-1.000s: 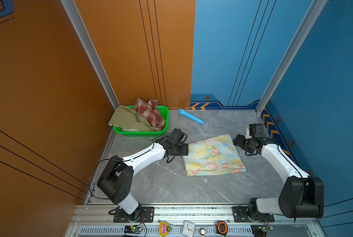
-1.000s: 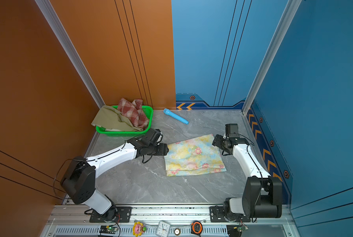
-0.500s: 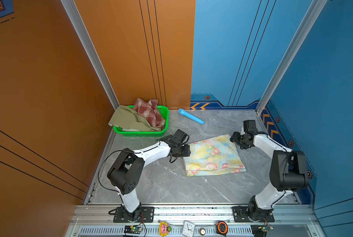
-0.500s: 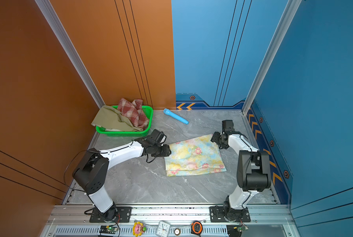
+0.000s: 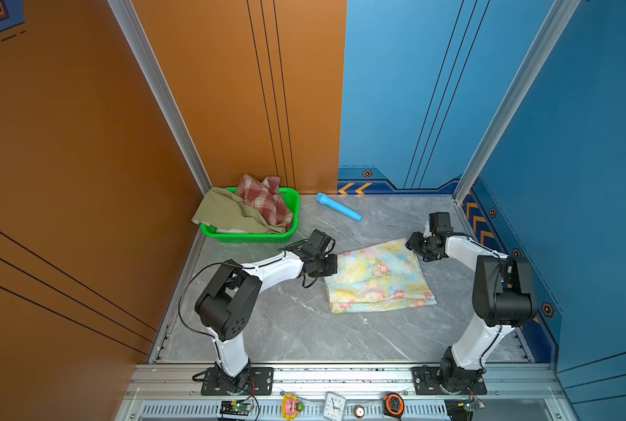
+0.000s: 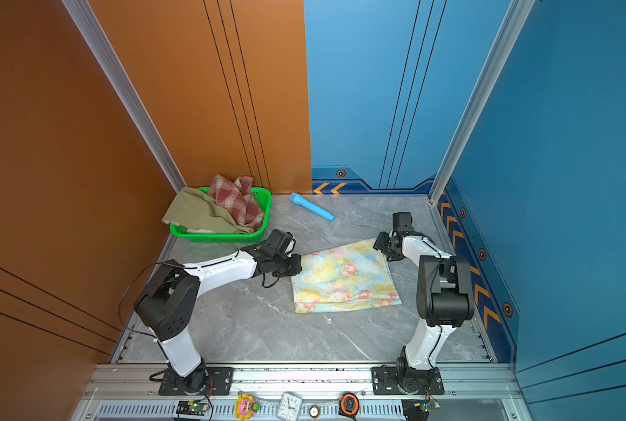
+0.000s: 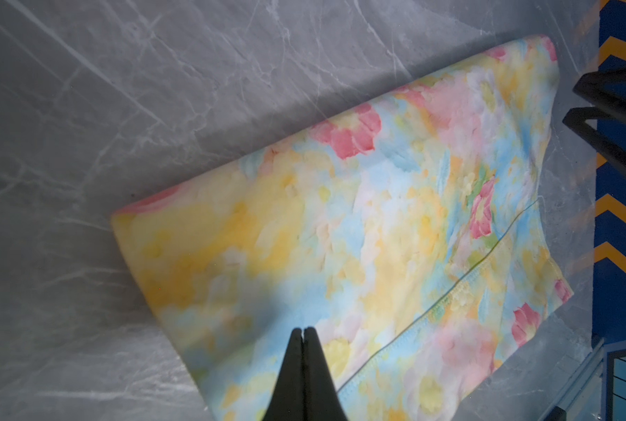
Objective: Fold and stack the skirts
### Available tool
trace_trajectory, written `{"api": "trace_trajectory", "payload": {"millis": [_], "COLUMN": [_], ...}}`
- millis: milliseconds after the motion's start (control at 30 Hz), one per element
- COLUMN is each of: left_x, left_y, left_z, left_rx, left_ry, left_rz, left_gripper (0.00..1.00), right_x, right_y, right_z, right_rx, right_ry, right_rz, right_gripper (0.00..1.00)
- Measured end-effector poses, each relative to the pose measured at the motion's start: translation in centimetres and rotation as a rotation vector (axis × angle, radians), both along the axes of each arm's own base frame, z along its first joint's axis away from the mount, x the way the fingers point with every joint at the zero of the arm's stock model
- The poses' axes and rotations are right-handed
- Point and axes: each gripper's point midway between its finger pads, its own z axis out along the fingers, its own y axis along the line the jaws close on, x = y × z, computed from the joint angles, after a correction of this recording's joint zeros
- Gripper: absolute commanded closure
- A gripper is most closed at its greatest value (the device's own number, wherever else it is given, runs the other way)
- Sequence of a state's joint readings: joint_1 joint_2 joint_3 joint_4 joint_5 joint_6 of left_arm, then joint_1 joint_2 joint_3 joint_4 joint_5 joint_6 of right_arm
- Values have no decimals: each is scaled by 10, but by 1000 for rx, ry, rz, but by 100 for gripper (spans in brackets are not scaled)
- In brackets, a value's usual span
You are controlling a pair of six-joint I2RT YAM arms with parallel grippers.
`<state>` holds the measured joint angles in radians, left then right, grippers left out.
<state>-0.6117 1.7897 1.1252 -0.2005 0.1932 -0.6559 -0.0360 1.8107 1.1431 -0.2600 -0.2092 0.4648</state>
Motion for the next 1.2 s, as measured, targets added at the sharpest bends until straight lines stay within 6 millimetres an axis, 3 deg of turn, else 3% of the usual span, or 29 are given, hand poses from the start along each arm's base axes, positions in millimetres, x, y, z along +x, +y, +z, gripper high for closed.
{"api": "trace_trajectory", "payload": {"millis": [200,400,467,533,567,767,867,1067,1133,1200], "left_x": [1,2,3,3,3,6,9,11,9,7], "left_y": [0,1,2,2,2,-1,-2,-2,0,4], "left_z": [1,1,1,1,1,12,36,121,137,142], "left_rx": [-4,-4,-4,-4,-4,-12,-33,-108,-120,-113], "left_ry": [-2,-2,-2,-2,-2,-21,-62,-230,-264,-274], "left_rz": [2,4,6,7,7,-3,-11,-27,-30,-25], "left_gripper": [100,100,100,100,100,100,100,100,100,100], "right_x": [18,27,27,27,27,26,24,11,7,3], "right_y": [6,20,22,25,25,25,23,19,19,19], "right_z": [-1,-7,-9,-9,-9,1,36,161,184,194], "right_rx": [26,63,64,73,75,67,54,4,-2,-12], "right_ry": [-43,-46,-45,-44,-45,-59,-121,-391,-442,-462], "right_rz": [29,67,78,92,95,99,97,81,80,74], "right_gripper": [51,54,65,93,100,100,100,100,100,100]}}
